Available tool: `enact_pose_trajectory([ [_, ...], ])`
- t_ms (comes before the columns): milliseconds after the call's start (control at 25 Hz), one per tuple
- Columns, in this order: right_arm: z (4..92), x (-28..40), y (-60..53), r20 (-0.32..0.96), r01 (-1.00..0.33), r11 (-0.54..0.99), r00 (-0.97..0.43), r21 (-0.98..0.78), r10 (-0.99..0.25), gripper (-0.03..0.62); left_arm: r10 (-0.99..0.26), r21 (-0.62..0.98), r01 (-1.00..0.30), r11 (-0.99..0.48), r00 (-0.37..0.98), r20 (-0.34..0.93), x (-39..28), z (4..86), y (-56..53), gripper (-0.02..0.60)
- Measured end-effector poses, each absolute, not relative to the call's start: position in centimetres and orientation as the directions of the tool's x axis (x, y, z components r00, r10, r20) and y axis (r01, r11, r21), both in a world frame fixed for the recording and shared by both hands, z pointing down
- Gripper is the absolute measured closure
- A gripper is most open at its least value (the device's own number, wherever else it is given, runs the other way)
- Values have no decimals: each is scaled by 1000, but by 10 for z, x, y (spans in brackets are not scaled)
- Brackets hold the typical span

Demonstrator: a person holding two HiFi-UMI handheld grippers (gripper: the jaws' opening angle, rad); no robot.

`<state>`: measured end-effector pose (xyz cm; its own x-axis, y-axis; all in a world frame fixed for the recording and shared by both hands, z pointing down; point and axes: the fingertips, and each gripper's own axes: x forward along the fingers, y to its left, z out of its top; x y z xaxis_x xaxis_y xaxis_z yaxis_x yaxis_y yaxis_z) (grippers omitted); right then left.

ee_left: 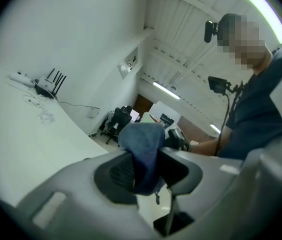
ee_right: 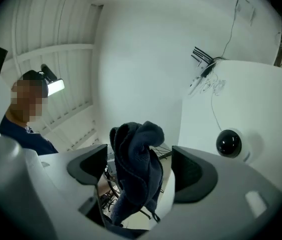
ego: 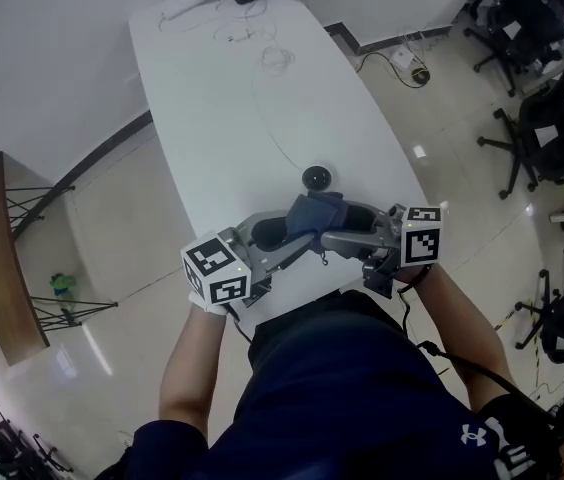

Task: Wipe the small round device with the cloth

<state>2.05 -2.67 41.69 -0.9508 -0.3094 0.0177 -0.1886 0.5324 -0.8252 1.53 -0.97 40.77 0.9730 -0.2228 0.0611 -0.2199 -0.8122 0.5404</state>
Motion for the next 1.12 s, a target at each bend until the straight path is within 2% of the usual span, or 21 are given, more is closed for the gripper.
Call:
enact_pose_trajectory([
  [40, 417, 18, -25, 20, -187, 539, -954, -821, -300, 206, -227, 543, -223, -810, 972, 61, 15, 408, -9, 461],
  [160, 422, 13, -25, 21, -192, 537, -951, -822, -308, 447, -254, 574, -242, -782, 965, 61, 7, 414, -10, 460],
  [360, 431, 5, -30, 74, -251, 571, -946, -782, -314, 490, -337, 645, -294, -706, 940, 60, -14, 428, -15, 436],
  [480, 432, 37, -69, 161, -408, 584, -889, -702, -428, 491, -456, 658, -394, -642, 886, 85, -40, 436, -24, 402],
  [560, 426, 63, -108, 260, -567, 638, -818, -521, -514, 490, -539, 641, -476, -601, 835, 115, -65, 442, -28, 402],
  [640, 423, 69, -137, 390, -621, 751, -763, -225, -515, 488, -595, 622, -534, -573, 793, 132, -88, 445, -27, 410],
  [720, 435, 45, -145, 547, -460, 887, -733, 41, -405, 488, -629, 615, -562, -552, 766, 135, -103, 448, -21, 420],
  [840, 476, -15, -129, 778, 9, 976, -605, 220, -170, 489, -675, 624, -593, -508, 725, 139, -118, 454, -14, 428],
  [920, 510, -44, -114, 887, 281, 939, -458, 198, -50, 490, -709, 636, -611, -471, 692, 140, -126, 457, -10, 431],
  [960, 526, -54, -107, 924, 370, 918, -383, 146, 7, 490, -724, 643, -617, -454, 676, 138, -129, 458, -7, 435],
  [1040, 553, -64, -93, 962, 464, 886, -244, 9, 118, 490, -748, 655, -627, -423, 649, 138, -135, 461, 0, 438],
  [1120, 571, -69, -83, 972, 501, 860, -138, -95, 188, 490, -769, 666, -636, -390, 622, 144, -141, 466, 8, 440],
])
